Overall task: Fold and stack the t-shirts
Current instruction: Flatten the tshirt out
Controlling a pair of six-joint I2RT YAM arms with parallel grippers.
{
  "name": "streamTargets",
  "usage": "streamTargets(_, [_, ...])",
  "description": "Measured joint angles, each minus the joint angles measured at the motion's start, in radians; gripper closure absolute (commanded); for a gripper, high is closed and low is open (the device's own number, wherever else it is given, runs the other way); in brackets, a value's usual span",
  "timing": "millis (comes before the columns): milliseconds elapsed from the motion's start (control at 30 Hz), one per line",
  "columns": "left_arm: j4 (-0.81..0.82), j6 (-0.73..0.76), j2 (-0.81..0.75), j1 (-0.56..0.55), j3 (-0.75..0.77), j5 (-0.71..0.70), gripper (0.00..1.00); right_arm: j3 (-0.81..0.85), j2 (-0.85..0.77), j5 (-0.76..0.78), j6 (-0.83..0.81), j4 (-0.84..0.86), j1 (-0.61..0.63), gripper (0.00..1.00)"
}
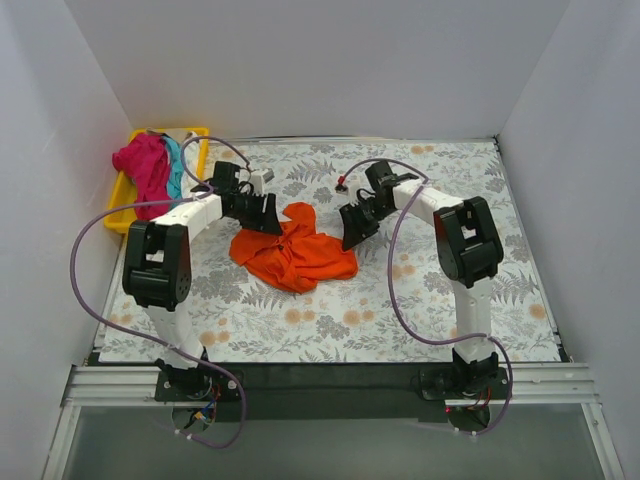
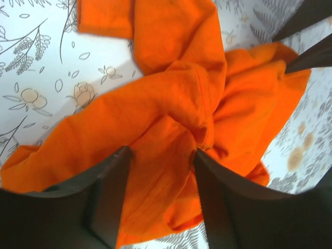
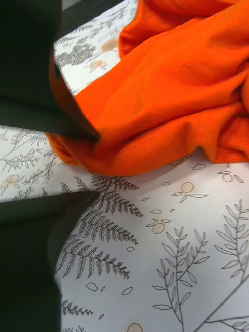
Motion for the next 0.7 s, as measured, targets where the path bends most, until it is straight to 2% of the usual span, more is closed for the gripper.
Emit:
streamTargets(67, [-0.003,-0.006,0.030,-0.007,0.029,0.000,0.72,-0.015,-0.001,0.000,-0.003,0.002,-0.005,0.80])
streamTargets(100, [-0.005,-0.010,0.043,-0.010,0.040,0.001,0.85,-0.025,-0.002,-0.001,-0.008,0.006,-0.009,0.92])
streamTargets(133, [-0.009,-0.014,0.050,-0.012,0.047,0.002,0.92,-0.036,-0.003,0.000,-0.012,0.008,-0.014,0.99])
streamTargets(200, [-0.022,-0.013,0.056,-0.013,0.060,0.004,1.00,-0.072,-0.016,-0.001,-0.010,0.014,-0.027,0.99])
streamTargets(367, [-0.036,-0.021,0.053,-0.012,0.119,0.014,1.00,-0.201,-0.138,-0.003,-0.023,0.009,-0.100,0.99])
streamTargets(500, [-0.043,-0.042,0.054,-0.007,0.196,0.011,1.00,-0.314,-0.330,0.007,-0.059,0.004,-0.211,0.99])
streamTargets(600, [-0.050,-0.062,0.079,0.001,0.311,-0.014,1.00,-0.379,-0.460,0.036,-0.097,-0.012,-0.281,0.99])
streamTargets(700, [-0.028,-0.079,0.173,0.009,0.481,-0.055,1.00,-0.453,-0.558,0.064,-0.134,-0.037,-0.289,0.99])
